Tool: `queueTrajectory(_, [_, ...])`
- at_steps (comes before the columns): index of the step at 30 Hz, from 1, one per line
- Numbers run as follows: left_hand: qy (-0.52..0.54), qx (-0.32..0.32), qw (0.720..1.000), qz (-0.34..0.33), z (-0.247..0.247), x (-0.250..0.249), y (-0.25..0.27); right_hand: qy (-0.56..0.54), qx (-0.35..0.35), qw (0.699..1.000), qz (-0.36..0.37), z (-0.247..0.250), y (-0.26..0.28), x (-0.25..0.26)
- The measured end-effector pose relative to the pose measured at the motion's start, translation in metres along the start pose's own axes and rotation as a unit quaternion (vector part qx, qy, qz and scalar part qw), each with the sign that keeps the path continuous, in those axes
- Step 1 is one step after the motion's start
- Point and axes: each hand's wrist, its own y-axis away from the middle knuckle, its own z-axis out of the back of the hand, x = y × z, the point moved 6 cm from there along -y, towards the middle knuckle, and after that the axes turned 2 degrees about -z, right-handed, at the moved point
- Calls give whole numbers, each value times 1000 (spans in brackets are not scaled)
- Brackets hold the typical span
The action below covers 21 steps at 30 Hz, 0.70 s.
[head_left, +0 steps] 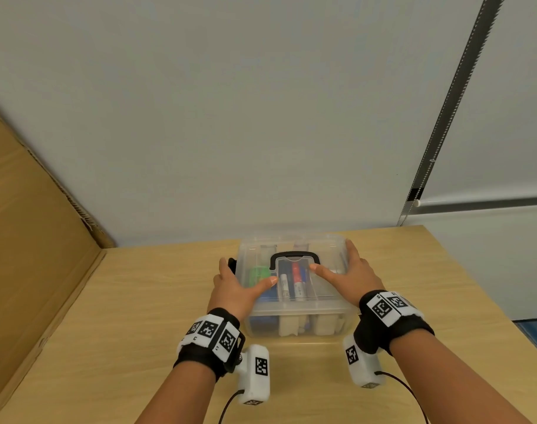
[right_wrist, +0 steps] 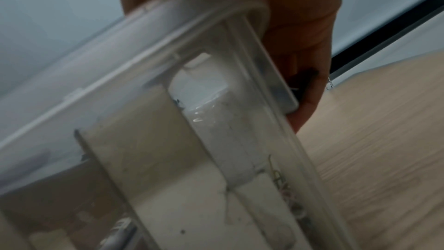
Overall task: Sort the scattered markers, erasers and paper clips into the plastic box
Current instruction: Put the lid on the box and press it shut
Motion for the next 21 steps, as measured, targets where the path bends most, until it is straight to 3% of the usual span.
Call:
queueTrajectory(4, [-149,-67,984,-69,8,-13,5,-16,5,1000,-2,1,1,0])
queueTrajectory(6, [-175,-94,974,-110,9,-19,8,-27,7,1000,-5,1,1,0])
queueTrajectory(15, [-48,-29,998,-2,3,-5,-15,-39,20,999,4,1,-9,0])
queueTrajectory(21, [75,-22,996,-37,-2,-8,-17,-42,23,999,10,0,-14,-2])
